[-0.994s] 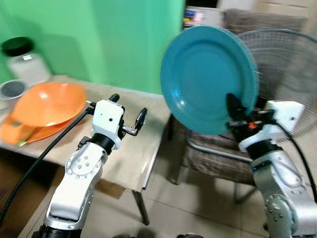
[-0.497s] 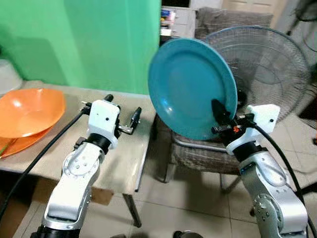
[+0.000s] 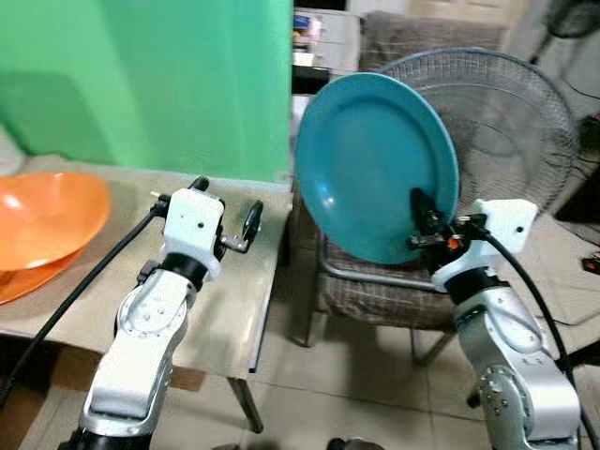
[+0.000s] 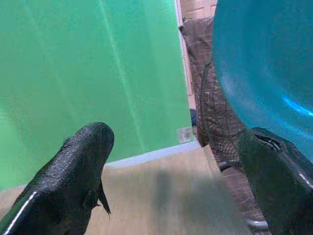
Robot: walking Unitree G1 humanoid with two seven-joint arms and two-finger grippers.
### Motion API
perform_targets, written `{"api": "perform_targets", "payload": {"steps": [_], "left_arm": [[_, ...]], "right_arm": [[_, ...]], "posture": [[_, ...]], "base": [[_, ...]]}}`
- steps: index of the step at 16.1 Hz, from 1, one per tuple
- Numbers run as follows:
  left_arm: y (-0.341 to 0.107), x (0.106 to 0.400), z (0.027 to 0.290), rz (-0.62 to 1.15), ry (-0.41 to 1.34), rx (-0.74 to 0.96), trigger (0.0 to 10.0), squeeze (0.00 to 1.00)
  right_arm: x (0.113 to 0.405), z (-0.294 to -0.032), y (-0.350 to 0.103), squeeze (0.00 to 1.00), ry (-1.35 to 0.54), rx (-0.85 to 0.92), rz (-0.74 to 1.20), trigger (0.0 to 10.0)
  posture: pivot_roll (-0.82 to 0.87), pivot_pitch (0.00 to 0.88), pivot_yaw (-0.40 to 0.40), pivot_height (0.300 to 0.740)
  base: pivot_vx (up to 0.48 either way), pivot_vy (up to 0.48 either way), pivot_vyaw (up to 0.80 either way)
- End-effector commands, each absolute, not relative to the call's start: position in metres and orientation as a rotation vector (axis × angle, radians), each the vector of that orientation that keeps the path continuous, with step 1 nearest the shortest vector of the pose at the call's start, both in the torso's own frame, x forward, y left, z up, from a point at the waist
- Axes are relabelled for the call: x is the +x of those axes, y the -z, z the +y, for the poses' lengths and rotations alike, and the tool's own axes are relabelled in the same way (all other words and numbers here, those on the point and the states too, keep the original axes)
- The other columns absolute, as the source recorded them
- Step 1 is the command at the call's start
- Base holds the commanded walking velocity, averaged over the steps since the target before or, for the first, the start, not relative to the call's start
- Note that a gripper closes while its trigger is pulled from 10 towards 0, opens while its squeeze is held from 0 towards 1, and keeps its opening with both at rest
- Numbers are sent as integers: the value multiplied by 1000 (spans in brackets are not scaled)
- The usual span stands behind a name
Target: Setting the table
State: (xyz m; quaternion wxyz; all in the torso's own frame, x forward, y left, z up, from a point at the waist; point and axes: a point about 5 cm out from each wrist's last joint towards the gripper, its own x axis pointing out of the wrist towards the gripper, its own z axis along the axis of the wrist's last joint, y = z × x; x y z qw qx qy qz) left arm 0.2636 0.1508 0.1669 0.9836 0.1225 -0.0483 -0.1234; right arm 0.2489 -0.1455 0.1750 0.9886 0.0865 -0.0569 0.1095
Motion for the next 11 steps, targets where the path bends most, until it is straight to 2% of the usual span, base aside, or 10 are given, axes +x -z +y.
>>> {"api": "perform_targets", "payload": {"steps": [1, 11], "left_arm": [[-168, 264, 148, -111, 259, 257, 10000, 0], [-167, 264, 146, -110, 274, 270, 10000, 0]], "right_arm": [[248, -151, -179, 0, -197, 176, -142, 10000], [245, -154, -178, 0, -194, 182, -152, 10000]], "posture": [[82, 0, 3, 740], [76, 0, 0, 740]], "base": [[0, 0, -788], [0, 0, -788]]}}
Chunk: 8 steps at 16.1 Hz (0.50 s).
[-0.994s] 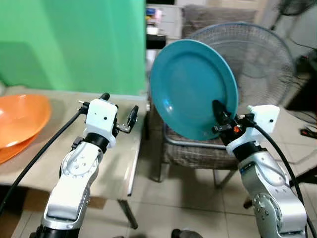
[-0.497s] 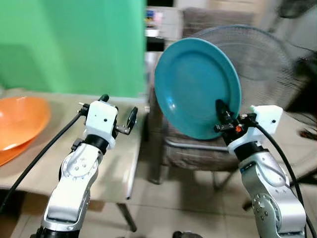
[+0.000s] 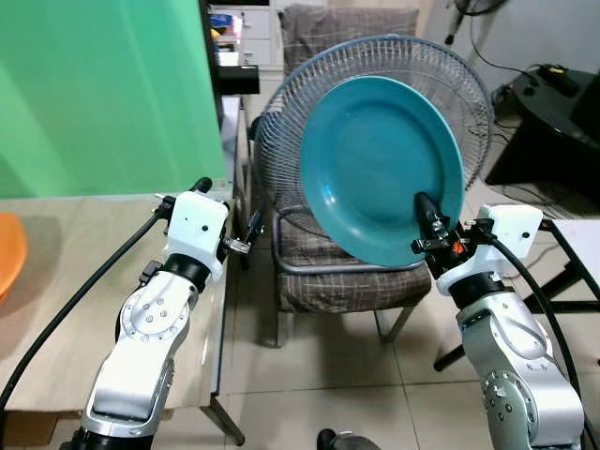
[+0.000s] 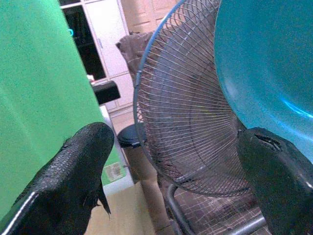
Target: Setting the table
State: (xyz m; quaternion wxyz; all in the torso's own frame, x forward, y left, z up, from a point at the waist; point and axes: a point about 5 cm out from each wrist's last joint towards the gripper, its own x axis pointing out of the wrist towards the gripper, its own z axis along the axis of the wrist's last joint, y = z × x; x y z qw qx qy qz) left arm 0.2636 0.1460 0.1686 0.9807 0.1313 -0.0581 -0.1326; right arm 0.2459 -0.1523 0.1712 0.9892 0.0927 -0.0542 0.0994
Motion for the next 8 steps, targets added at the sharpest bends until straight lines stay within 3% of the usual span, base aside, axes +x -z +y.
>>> {"api": "perform_targets", "payload": {"steps": [1, 8], "left_arm": [[-167, 264, 146, -113, 272, 267, 10000, 0], [-168, 265, 145, -117, 271, 269, 10000, 0]], "right_arm": [[245, -154, -178, 0, -198, 181, -144, 10000], [246, -156, -177, 0, -193, 181, -137, 10000]], "posture": [[80, 0, -4, 740], [75, 0, 0, 740]], "base": [[0, 0, -788], [0, 0, -788]]}}
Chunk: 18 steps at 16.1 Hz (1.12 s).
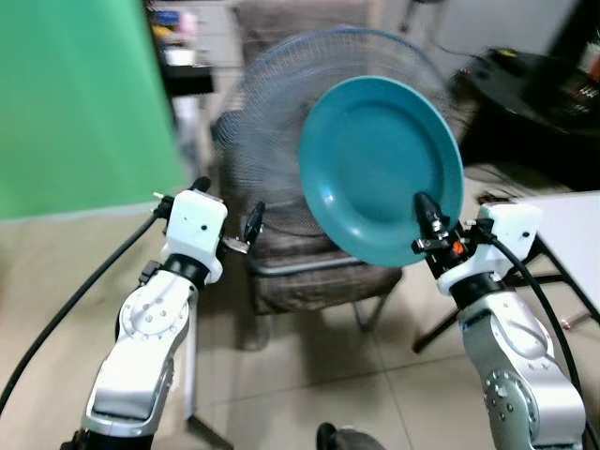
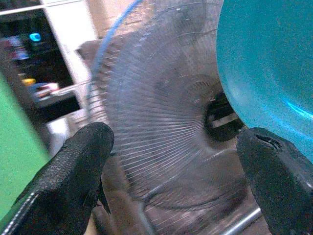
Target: Setting the table
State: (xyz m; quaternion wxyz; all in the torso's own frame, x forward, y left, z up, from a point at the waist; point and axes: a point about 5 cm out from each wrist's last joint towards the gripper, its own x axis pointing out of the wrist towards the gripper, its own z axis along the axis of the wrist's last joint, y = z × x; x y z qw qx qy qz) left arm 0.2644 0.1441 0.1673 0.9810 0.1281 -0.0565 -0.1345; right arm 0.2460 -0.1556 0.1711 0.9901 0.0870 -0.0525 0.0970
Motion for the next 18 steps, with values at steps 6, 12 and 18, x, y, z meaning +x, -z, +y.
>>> {"api": "perform_targets", "payload": {"steps": [6, 12, 18], "left_arm": [[-168, 266, 144, -118, 268, 270, 10000, 0], [-168, 271, 148, -113, 255, 235, 10000, 0], [-167, 274, 154, -96, 239, 224, 10000, 0]], "right_arm": [[245, -157, -176, 0, -191, 178, -135, 10000], [249, -157, -173, 0, -151, 168, -95, 10000], [255, -154, -168, 0, -129, 168, -64, 10000]], "posture": [[75, 0, 0, 740], [66, 0, 12, 740], [73, 0, 5, 740]], "base": [[0, 0, -788], [0, 0, -723], [325, 0, -72]]}}
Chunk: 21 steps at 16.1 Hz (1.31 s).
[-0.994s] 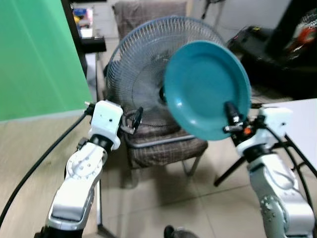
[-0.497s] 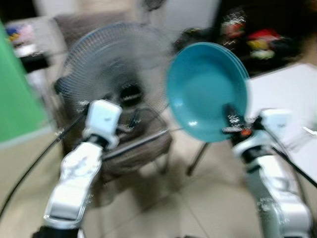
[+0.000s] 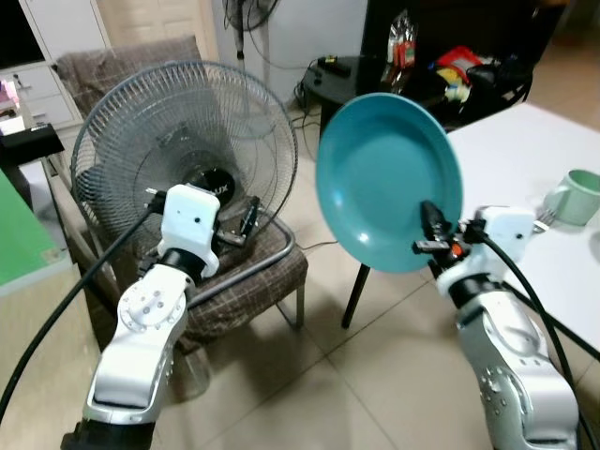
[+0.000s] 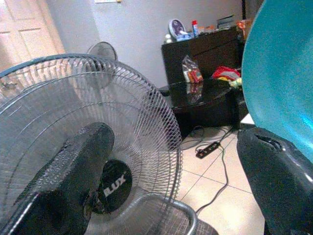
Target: Setting the table
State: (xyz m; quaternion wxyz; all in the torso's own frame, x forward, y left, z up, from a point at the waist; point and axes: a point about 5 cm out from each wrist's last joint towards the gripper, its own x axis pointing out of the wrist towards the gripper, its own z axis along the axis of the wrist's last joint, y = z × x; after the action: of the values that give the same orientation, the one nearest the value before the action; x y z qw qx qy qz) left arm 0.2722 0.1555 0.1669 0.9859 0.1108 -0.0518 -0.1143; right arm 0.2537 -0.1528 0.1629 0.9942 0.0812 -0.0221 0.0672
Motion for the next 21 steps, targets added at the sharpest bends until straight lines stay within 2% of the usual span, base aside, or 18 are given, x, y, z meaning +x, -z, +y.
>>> {"api": "perform_targets", "payload": {"steps": [1, 7, 11, 15, 17, 19, 21], "left_arm": [[-167, 274, 155, -95, 237, 224, 10000, 0], [-168, 277, 157, -95, 242, 232, 10000, 0], [-168, 278, 157, -96, 247, 236, 10000, 0], [-169, 280, 157, -98, 256, 239, 10000, 0], [-170, 281, 156, -100, 263, 239, 10000, 0], [-169, 282, 153, -98, 278, 235, 10000, 0], [-169, 283, 152, -97, 288, 217, 10000, 0]], "right_arm": [[255, -154, -168, 0, -128, 168, -60, 10000], [254, -153, -169, 0, -132, 180, -68, 10000], [253, -152, -170, 0, -137, 187, -73, 10000], [250, -151, -173, 0, -147, 204, -92, 10000], [248, -152, -174, 0, -142, 216, -101, 10000], [245, -152, -174, 0, -139, 222, -102, 10000], [243, -152, -173, 0, -134, 230, -103, 10000]], "posture": [[74, 0, 5, 740], [69, 0, 12, 740], [68, 0, 14, 740], [61, 0, 23, 740], [56, 0, 29, 740], [51, 0, 36, 740], [48, 0, 41, 740]], "base": [[341, 0, -750], [342, 0, -800], [340, 0, 0], [328, 0, -800], [287, 0, 0], [0, 0, -400], [0, 441, -800]]}}
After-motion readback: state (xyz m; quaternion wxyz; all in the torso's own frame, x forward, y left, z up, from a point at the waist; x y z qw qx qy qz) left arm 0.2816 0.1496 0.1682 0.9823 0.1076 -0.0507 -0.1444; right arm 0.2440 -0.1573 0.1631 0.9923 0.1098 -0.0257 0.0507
